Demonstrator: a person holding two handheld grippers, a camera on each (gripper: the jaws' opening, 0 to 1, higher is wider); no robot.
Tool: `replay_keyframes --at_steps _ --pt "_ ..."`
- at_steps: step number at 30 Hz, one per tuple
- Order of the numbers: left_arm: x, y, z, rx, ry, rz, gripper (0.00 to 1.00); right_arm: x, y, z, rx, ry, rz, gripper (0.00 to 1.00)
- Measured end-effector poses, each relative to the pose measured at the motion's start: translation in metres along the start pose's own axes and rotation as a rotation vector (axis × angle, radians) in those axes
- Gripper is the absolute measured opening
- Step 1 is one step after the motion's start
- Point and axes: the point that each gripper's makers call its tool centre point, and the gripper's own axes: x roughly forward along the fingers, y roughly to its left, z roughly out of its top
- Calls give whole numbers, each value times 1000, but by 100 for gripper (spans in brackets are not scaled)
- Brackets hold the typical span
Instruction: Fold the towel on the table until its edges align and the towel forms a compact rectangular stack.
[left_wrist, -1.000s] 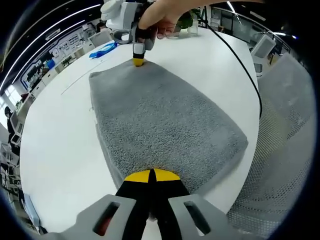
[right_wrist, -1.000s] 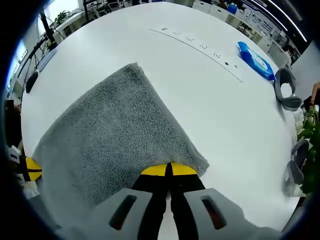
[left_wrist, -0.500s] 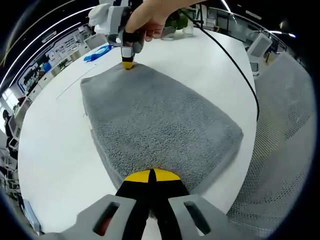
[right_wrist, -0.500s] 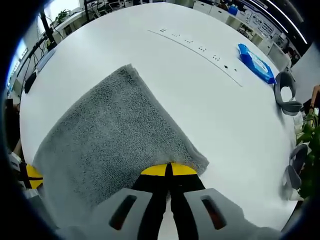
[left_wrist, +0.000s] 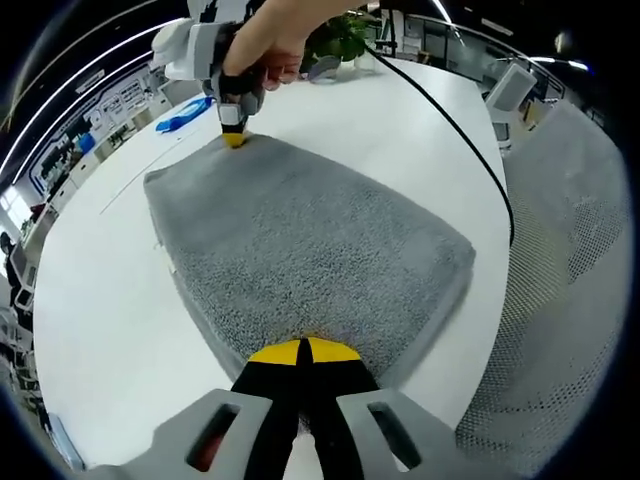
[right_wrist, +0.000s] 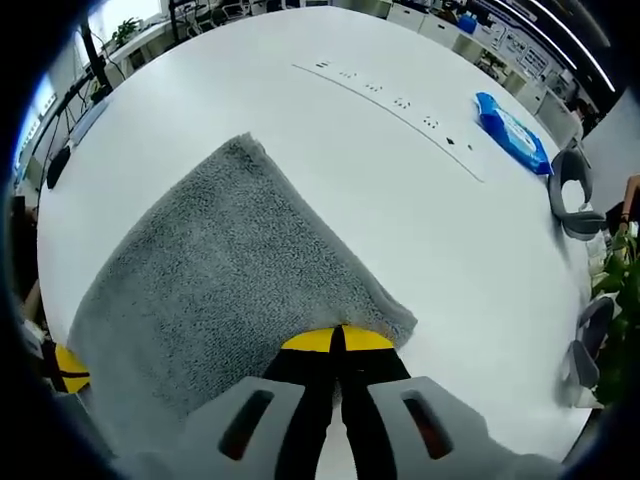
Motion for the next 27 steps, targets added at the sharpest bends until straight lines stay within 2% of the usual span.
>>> replay_keyframes --at_steps 14,16,20,22,27 --pt "5 -3 7 35 10 -22 1 1 -2 3 -20 -20 -9 0" --pt "5 -3 8 35 8 -28 1 0 -3 3 -5 -37 -20 0" --pt "6 -3 9 35 10 -39 1 -1 -3 3 -30 -89 -49 0" --pt "6 -3 9 36 9 -38 1 -2 -5 4 -6 -114 -61 0" --pt "6 -3 9 42 6 -33 0 -11 -6 0 25 -132 -63 0"
